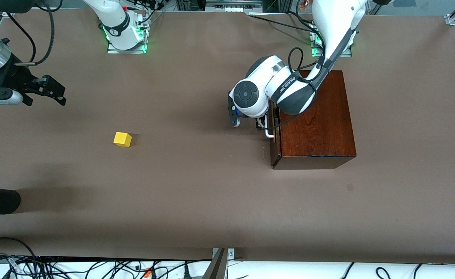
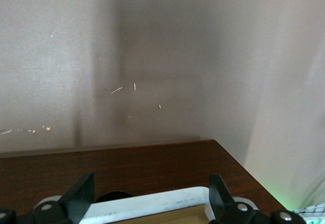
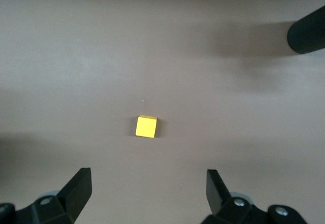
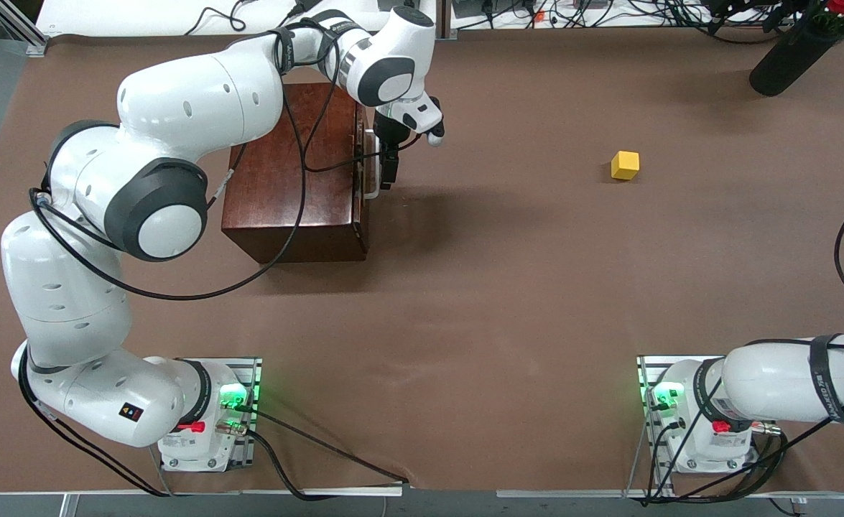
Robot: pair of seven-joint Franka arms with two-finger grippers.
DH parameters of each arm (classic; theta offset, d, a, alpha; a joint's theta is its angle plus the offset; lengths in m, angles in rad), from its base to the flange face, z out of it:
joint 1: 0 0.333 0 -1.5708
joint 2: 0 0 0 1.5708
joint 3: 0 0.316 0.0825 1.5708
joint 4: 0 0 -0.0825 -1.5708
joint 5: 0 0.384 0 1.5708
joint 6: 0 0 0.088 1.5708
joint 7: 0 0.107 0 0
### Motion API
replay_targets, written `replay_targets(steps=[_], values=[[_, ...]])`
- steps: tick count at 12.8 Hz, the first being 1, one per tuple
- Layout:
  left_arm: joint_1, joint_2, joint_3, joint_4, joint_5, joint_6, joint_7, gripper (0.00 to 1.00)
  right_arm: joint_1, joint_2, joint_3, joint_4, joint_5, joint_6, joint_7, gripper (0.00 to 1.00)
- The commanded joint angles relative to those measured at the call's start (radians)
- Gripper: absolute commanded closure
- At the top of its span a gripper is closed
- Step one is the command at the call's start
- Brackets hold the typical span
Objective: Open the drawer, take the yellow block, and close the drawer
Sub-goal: 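Push the drawer shut with the left gripper while the right gripper withdraws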
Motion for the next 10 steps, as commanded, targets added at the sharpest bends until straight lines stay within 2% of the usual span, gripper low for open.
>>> replay_targets(steps=[1,6,10], values=[[0.015,-0.024,-0.008,0.002,0.04,-0.025,0.025,0.0,-0.009,0.014,-0.008,0.023,0.029,-0.021,-0.016,0.0],[0.018,-0.081,-0.01,0.03,0.025,-0.04,0.006,0.0,-0.009,0.018,-0.003,0.017,0.027,-0.018,-0.017,0.0],[0.018,-0.174,-0.001,0.169,0.016,-0.16,-0.151,0.0,-0.006,0.025,0.005,0.012,0.02,-0.004,-0.017,0.0]])
